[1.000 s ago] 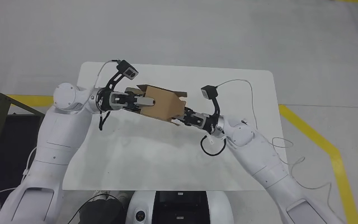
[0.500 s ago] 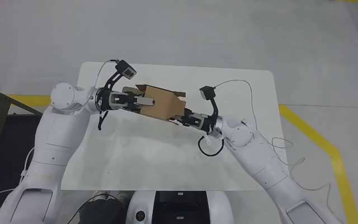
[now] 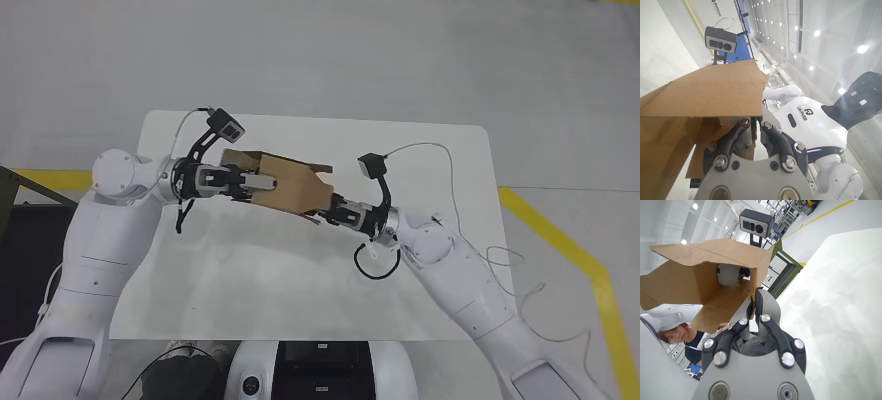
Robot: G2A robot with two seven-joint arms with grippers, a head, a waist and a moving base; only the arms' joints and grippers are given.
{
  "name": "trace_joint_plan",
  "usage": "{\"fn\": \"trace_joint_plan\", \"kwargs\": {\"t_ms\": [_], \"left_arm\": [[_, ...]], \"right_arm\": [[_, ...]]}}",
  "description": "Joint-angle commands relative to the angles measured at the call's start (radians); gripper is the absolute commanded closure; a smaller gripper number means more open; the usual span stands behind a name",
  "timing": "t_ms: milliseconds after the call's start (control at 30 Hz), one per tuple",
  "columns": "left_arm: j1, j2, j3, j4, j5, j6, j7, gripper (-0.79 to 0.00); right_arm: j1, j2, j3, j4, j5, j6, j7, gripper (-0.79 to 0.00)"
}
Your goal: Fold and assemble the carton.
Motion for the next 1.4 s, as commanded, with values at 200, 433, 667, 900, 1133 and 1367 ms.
{"fn": "trace_joint_plan", "kwargs": {"t_ms": [200, 433, 667, 900, 1133, 1367], "left_arm": [[0.01, 0.003, -0.009, -0.001, -0.001, -0.001, -0.001, 0.0], [0.019, 0.007, -0.02, 0.0, 0.006, -0.001, -0.009, 0.0], [0.037, 0.012, -0.041, 0.007, -0.003, 0.0, -0.018, 0.0], [0.054, 0.014, -0.052, 0.009, -0.033, -0.001, -0.034, 0.0], [0.057, 0.014, -0.05, 0.007, -0.05, 0.014, -0.04, 0.0], [0.034, 0.013, -0.056, 0.052, -0.056, 0.019, 0.002, 0.0]], "right_arm": [[-0.008, 0.001, 0.006, -0.014, -0.013, 0.005, 0.0, 0.0], [-0.014, 0.003, 0.017, -0.024, -0.015, 0.015, 0.002, 0.0], [-0.023, 0.005, 0.027, -0.027, -0.01, 0.023, 0.006, 0.0], [-0.029, 0.007, 0.034, -0.024, -0.002, 0.026, 0.011, 0.0], [-0.034, 0.009, 0.048, -0.021, 0.003, 0.014, 0.005, -0.619], [-0.061, 0.025, 0.11, -0.051, -0.084, -0.106, -0.023, -0.597]]}}
